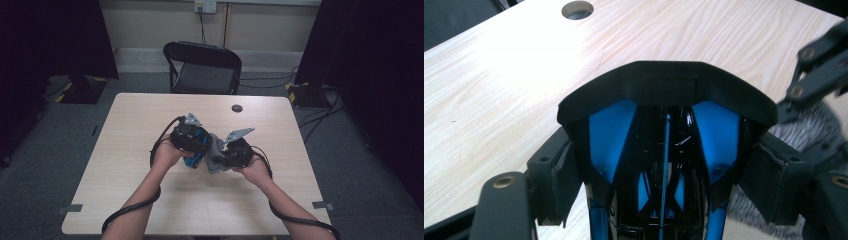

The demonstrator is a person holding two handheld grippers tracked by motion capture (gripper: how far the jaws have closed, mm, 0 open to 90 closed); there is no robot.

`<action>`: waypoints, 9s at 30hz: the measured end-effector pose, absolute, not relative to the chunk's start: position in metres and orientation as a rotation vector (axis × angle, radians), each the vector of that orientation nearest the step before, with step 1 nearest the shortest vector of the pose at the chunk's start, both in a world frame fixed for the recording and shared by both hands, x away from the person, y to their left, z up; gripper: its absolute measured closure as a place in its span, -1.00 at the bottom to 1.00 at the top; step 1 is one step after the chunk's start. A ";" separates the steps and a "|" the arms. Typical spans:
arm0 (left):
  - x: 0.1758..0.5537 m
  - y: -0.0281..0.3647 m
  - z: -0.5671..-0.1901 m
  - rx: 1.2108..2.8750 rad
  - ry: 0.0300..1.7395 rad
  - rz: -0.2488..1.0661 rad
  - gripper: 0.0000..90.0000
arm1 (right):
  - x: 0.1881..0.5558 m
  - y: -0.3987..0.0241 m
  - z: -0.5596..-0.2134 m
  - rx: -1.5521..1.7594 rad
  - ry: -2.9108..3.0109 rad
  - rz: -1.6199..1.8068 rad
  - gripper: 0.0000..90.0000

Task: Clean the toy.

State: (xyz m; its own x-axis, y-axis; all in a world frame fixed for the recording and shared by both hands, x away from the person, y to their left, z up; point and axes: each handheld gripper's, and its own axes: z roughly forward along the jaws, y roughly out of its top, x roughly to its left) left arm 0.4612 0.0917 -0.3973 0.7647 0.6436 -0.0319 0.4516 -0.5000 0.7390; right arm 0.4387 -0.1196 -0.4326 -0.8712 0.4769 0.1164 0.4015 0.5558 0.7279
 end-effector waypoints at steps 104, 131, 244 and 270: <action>0.457 0.095 -0.393 2.205 0.788 0.309 -0.44 | 0.463 -0.127 -0.405 0.723 2.699 1.208 0.65; 0.461 0.095 -0.380 2.169 0.799 0.333 -0.44 | 0.446 -0.099 -0.447 0.694 2.800 1.191 0.65; 0.457 0.108 -0.364 2.125 0.824 0.353 -0.44 | 0.444 -0.078 -0.466 0.585 2.905 1.144 0.65; 0.449 0.172 -0.410 2.252 0.989 0.335 -0.44 | 0.457 -0.185 -0.459 0.846 2.766 1.009 0.64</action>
State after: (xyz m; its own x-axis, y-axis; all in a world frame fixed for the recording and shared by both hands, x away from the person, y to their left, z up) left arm 0.4491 0.1725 -0.4096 0.6830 0.7300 -0.0249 0.5645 -0.5059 0.6522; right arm 0.4572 -0.1850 -0.4591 -0.8445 0.5239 0.1112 0.4724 0.6308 0.6156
